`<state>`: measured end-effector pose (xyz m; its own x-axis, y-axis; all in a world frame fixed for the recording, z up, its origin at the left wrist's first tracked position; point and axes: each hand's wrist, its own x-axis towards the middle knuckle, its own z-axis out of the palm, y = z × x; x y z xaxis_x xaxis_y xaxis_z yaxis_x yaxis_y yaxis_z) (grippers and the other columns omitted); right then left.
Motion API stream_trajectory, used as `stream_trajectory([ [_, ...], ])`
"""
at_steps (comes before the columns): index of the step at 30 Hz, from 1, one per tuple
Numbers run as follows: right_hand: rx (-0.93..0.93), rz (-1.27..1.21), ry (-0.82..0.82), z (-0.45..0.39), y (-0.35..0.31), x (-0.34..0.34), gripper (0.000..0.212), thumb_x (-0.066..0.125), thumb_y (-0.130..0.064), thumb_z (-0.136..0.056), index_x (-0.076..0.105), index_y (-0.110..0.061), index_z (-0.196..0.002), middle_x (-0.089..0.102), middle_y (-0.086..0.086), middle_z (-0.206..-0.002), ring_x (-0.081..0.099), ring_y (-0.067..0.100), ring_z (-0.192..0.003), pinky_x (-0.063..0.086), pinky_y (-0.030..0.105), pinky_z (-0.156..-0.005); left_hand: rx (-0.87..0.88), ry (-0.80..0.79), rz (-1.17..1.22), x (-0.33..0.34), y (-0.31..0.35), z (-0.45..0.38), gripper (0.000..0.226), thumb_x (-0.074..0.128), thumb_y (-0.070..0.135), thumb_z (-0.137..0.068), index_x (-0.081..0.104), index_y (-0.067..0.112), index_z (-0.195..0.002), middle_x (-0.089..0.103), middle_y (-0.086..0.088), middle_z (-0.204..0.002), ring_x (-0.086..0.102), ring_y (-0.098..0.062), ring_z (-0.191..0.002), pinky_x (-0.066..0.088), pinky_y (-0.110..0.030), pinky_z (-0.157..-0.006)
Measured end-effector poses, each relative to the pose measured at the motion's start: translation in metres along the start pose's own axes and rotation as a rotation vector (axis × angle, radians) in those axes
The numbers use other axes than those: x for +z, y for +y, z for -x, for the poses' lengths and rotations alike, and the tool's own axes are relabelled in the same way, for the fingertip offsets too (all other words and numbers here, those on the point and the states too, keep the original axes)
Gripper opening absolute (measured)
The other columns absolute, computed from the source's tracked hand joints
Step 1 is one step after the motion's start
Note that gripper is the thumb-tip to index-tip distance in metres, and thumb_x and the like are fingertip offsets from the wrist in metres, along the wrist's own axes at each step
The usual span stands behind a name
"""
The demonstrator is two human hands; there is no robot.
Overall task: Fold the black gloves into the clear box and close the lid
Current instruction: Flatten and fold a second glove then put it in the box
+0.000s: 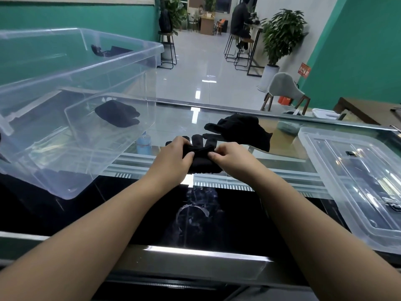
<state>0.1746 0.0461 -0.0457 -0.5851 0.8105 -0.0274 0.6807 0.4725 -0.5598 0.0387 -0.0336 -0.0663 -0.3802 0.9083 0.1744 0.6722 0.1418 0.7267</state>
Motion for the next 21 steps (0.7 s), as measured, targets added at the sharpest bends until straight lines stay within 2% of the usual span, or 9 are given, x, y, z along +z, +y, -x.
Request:
stream_trajectory([
  [4,0.034,0.013,0.033,-0.006,0.002,0.006,0.036,0.055,-0.034,-0.09,0.067,-0.001,-0.081,0.067,0.016,-0.077,0.053,0.016,-0.066,0.038,0.027,-0.055,0.006,0.058,-0.01,0.004,-0.005,-0.002,0.022,0.054,0.017,-0.09,0.047,0.011,-0.11,0.049,-0.003,-0.106,0.049,-0.018,-0.095,0.034,-0.023,-0.078],
  [7,-0.016,0.006,0.149,-0.007,0.009,0.011,0.022,0.062,-0.032,-0.085,0.055,-0.014,-0.076,0.054,-0.003,-0.069,0.049,0.011,-0.065,0.037,0.025,-0.055,0.095,0.157,-0.124,0.004,-0.011,-0.003,0.015,0.061,0.016,-0.086,0.054,0.014,-0.099,0.037,0.002,-0.103,0.034,-0.013,-0.097,0.027,-0.02,-0.086],
  [9,-0.136,-0.008,0.214,-0.006,0.012,0.015,0.011,0.065,-0.025,-0.084,0.06,-0.016,-0.083,0.047,-0.01,-0.074,0.045,0.002,-0.065,0.035,0.017,-0.059,0.24,0.132,-0.208,0.001,-0.015,-0.005,0.011,0.062,0.014,-0.086,0.068,0.014,-0.095,0.045,0.003,-0.099,0.033,-0.014,-0.099,0.024,-0.019,-0.089],
  [11,-0.303,-0.006,0.232,-0.003,0.011,0.015,0.007,0.065,-0.013,-0.084,0.071,-0.01,-0.088,0.056,-0.004,-0.086,0.049,0.0,-0.071,0.039,0.012,-0.068,0.362,0.018,-0.24,-0.004,-0.018,-0.008,0.018,0.057,0.011,-0.088,0.073,0.011,-0.098,0.061,-0.003,-0.097,0.047,-0.021,-0.097,0.036,-0.027,-0.089],
  [13,-0.408,0.04,0.223,-0.002,0.01,0.016,0.014,0.063,-0.005,-0.083,0.075,-0.005,-0.091,0.067,0.009,-0.095,0.06,0.017,-0.084,0.047,0.023,-0.078,0.399,-0.059,-0.234,-0.011,-0.021,-0.008,0.022,0.055,0.013,-0.09,0.072,0.011,-0.103,0.067,-0.006,-0.099,0.057,-0.024,-0.096,0.046,-0.035,-0.086],
  [15,-0.395,0.075,0.187,-0.001,0.008,0.013,0.018,0.06,-0.006,-0.086,0.074,-0.006,-0.098,0.07,0.011,-0.103,0.062,0.023,-0.096,0.047,0.029,-0.087,0.362,-0.121,-0.241,-0.017,-0.024,-0.004,0.03,0.055,0.029,-0.09,0.068,0.015,-0.113,0.067,-0.001,-0.106,0.056,-0.017,-0.101,0.046,-0.035,-0.091],
  [17,-0.377,0.091,0.136,0.0,0.009,0.011,0.022,0.057,-0.012,-0.09,0.072,-0.009,-0.105,0.069,0.007,-0.11,0.06,0.019,-0.104,0.045,0.032,-0.094,0.324,-0.206,-0.288,-0.018,-0.027,0.002,0.059,0.05,0.057,-0.082,0.057,0.02,-0.127,0.059,0.005,-0.124,0.05,-0.01,-0.115,0.041,-0.031,-0.102],
  [18,-0.373,0.11,0.109,0.002,0.01,0.01,0.024,0.056,-0.017,-0.091,0.07,-0.011,-0.109,0.067,0.004,-0.116,0.058,0.017,-0.108,0.044,0.031,-0.097,0.302,-0.233,-0.306,-0.017,-0.028,0.006,0.068,0.05,0.062,-0.079,0.05,0.022,-0.134,0.051,0.007,-0.135,0.043,-0.009,-0.125,0.035,-0.029,-0.108],
  [21,-0.369,0.145,0.013,0.012,0.013,0.006,0.041,0.058,-0.037,-0.088,0.059,-0.02,-0.125,0.046,-0.012,-0.137,0.044,0.003,-0.121,0.03,0.013,-0.101,0.252,-0.23,-0.316,-0.012,-0.028,0.013,0.067,0.053,0.053,-0.084,0.035,0.025,-0.142,0.023,0.006,-0.155,0.018,-0.008,-0.143,0.018,-0.028,-0.116],
])
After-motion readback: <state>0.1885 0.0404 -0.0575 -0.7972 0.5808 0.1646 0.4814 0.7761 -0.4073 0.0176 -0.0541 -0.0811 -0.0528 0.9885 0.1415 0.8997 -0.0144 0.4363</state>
